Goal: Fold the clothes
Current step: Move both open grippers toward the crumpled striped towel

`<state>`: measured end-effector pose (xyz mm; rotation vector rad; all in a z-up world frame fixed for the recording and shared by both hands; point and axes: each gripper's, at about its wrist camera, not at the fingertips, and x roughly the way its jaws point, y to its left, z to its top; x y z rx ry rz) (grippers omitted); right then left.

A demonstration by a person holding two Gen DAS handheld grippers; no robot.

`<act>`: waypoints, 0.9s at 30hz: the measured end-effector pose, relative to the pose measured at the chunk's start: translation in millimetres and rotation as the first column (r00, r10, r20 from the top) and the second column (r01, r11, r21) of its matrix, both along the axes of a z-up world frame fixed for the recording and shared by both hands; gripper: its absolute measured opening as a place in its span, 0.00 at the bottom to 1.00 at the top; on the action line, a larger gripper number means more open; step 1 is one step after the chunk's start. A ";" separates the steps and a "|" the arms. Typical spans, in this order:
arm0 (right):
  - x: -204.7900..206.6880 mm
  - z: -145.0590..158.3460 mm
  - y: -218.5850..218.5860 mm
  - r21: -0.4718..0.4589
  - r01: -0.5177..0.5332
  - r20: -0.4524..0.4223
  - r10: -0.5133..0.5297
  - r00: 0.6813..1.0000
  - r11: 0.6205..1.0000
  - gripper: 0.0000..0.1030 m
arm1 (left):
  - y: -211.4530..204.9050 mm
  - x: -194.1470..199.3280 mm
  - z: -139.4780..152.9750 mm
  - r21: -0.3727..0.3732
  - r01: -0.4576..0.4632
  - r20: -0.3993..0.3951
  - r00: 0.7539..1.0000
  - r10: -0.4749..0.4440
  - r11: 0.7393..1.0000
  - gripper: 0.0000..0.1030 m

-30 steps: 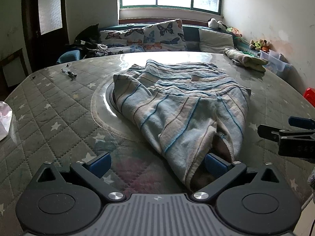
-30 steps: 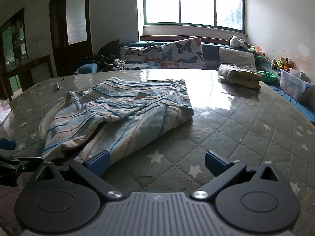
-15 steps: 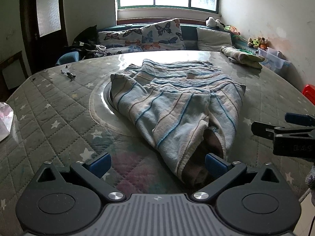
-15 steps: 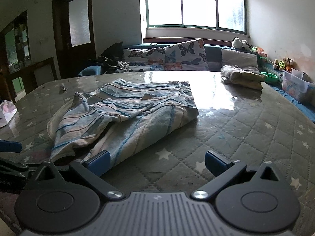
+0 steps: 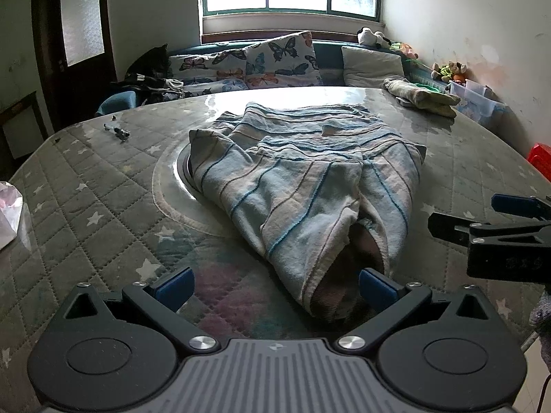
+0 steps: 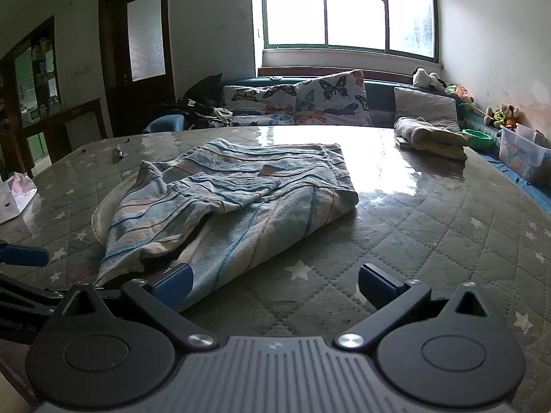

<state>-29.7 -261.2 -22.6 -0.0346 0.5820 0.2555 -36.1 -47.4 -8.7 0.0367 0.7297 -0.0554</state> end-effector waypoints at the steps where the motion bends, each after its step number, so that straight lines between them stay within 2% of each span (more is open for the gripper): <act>1: 0.2 -0.2 0.2 -0.001 0.000 -0.001 0.000 1.000 1.000 1.00 | -0.1 0.2 -0.1 0.000 0.000 -0.001 1.000 0.000 1.000 1.00; 27: 14.0 -1.6 8.7 -0.007 -0.027 -0.020 0.026 0.999 1.000 1.00 | 1.7 14.5 0.5 -0.003 -0.003 -0.020 1.000 0.003 1.000 1.00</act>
